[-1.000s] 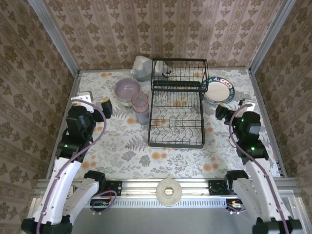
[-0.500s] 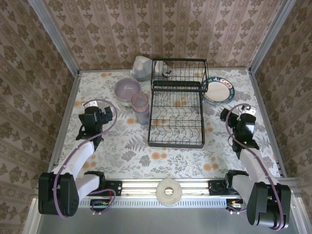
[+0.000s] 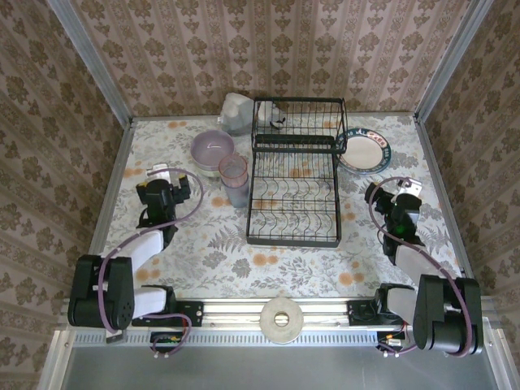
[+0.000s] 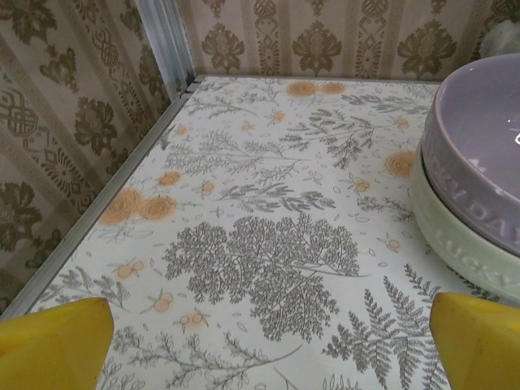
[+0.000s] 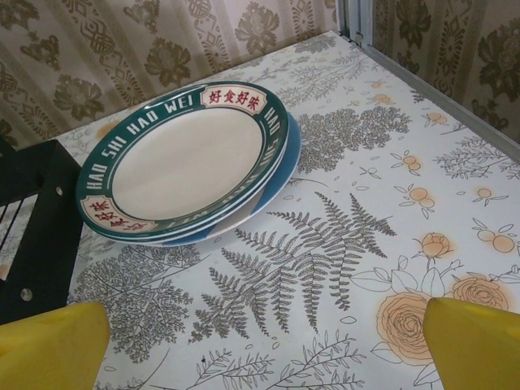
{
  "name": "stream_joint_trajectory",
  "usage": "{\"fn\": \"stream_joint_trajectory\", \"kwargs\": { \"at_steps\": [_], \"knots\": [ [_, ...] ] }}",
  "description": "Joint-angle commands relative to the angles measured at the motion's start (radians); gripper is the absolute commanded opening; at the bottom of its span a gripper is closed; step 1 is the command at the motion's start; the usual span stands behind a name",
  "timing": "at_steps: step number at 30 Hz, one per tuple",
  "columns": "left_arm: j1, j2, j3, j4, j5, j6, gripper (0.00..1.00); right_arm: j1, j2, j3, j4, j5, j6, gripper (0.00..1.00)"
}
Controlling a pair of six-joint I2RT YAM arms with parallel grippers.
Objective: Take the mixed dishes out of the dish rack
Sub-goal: Reset both arms
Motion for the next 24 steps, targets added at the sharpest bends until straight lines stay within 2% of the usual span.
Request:
{"fn": "stream_joint_trajectory", "kwargs": {
  "at_steps": [1, 10, 15, 18, 22, 24],
  "knots": [
    [0.008, 0.020, 0.001, 0.128, 0.013, 0.060, 1.00, -0.005, 0.045, -0.024, 0.143, 0.007, -0.006, 1.00],
    [0.073, 0.047, 0.049, 0.069, 0.083, 0.018, 1.00, -0.005, 0.065, -0.020, 0.173, 0.036, -0.027, 1.00],
    [0.082, 0.047, -0.016, 0.205, 0.084, 0.108, 1.00, -0.004, 0.066, -0.011, 0.158, 0.043, -0.032, 1.00],
    [0.101, 0.050, -0.016, 0.208, 0.115, 0.091, 1.00, -0.005, 0.074, -0.001, 0.146, 0.043, -0.032, 1.00],
    [0.101, 0.036, 0.017, 0.087, 0.141, 0.105, 1.00, -0.002, 0.067, -0.004, 0.144, 0.041, -0.033, 1.00],
    [0.096, 0.030, -0.013, 0.085, 0.144, 0.093, 1.00, -0.001, 0.055, -0.011, 0.143, 0.041, -0.034, 1.00]
  ]
}}
